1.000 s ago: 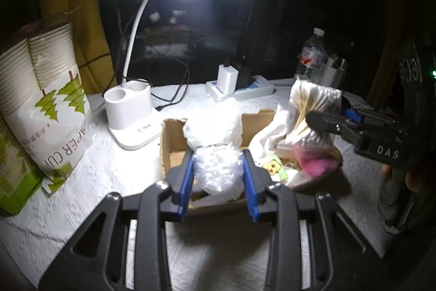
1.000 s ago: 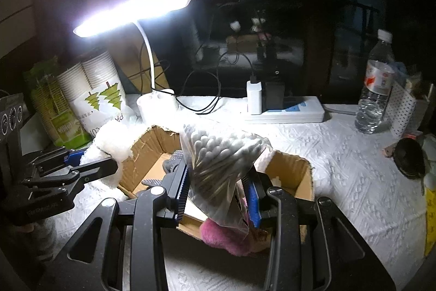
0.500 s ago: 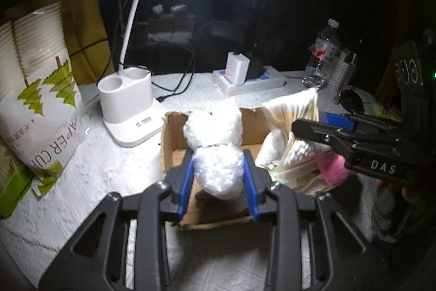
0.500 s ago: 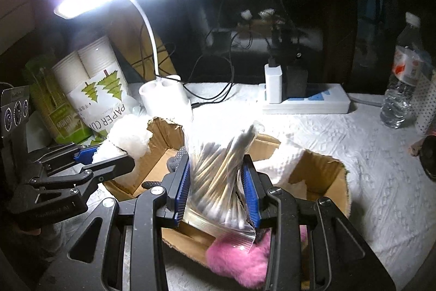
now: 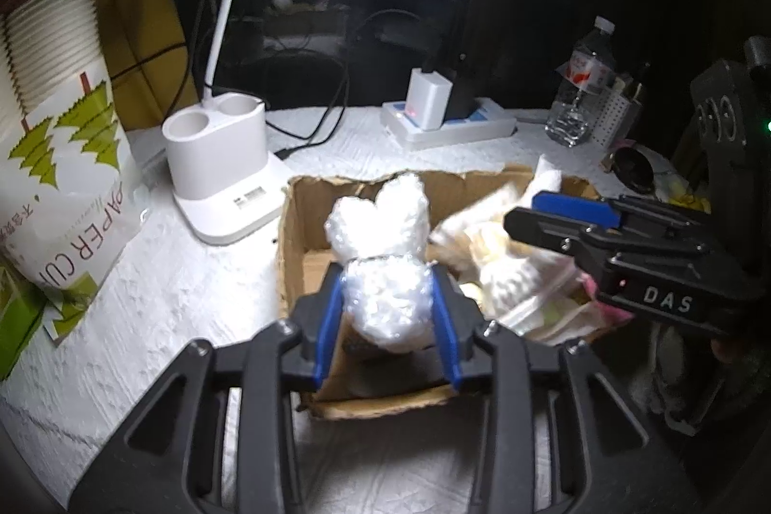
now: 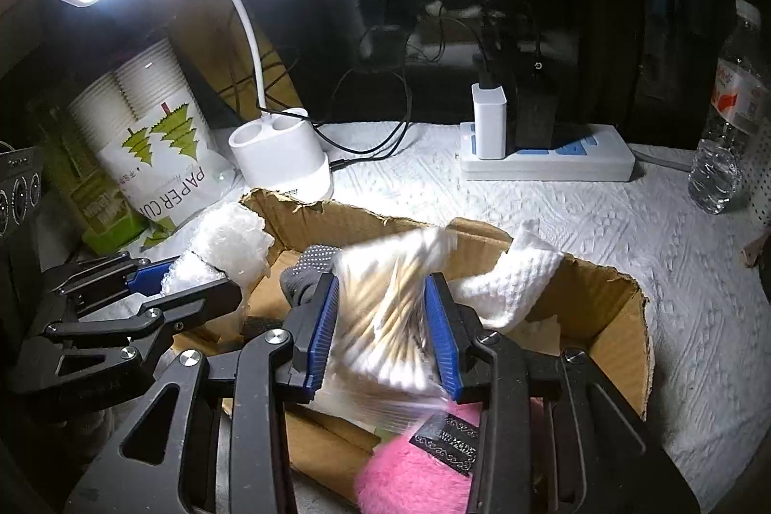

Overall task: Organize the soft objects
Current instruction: 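Lower both items into the box and open both grippers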

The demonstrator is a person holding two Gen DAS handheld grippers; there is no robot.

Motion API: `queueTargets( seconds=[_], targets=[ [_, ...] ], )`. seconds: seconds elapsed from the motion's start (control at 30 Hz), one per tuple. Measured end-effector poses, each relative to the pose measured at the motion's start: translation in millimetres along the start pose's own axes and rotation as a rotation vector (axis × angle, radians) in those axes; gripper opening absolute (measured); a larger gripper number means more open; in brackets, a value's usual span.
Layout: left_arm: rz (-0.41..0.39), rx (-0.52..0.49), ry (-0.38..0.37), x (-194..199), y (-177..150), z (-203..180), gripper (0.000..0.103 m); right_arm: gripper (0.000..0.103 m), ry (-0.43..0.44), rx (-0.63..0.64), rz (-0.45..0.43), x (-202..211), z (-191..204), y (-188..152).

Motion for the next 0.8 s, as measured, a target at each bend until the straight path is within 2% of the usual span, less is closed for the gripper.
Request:
queueTargets(
  seconds=[0.1, 0.2, 0.8],
  targets=[
    [0.001, 0.001, 0.006, 1.6, 1.1, -0.1, 0.039, 0.044, -0.003, 0.005, -0.009, 3.7, 1.1, 1.2],
    [-0.012, 0.007, 0.007, 6.9, 3.0, -0.3, 0.051, 0.045, -0.011, 0.009, -0.018, 8.4, 1.8, 1.7],
    [-0.089, -0.015, 0.02, 56.2, 8.2, -17.6, 0.052, 0.045, -0.051, 0.029, -0.086, 58.8, 10.4, -4.1]
  ],
)
Point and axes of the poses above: each gripper's, at about its wrist camera, not at the fingertips, and x roughly against the way its jaws point, z to its left, y to its top, the point moved 10 cm from there along -x, roughly the way its jaws point, and after that the axes turned 10 degrees about -x, right-handed, at the moved point
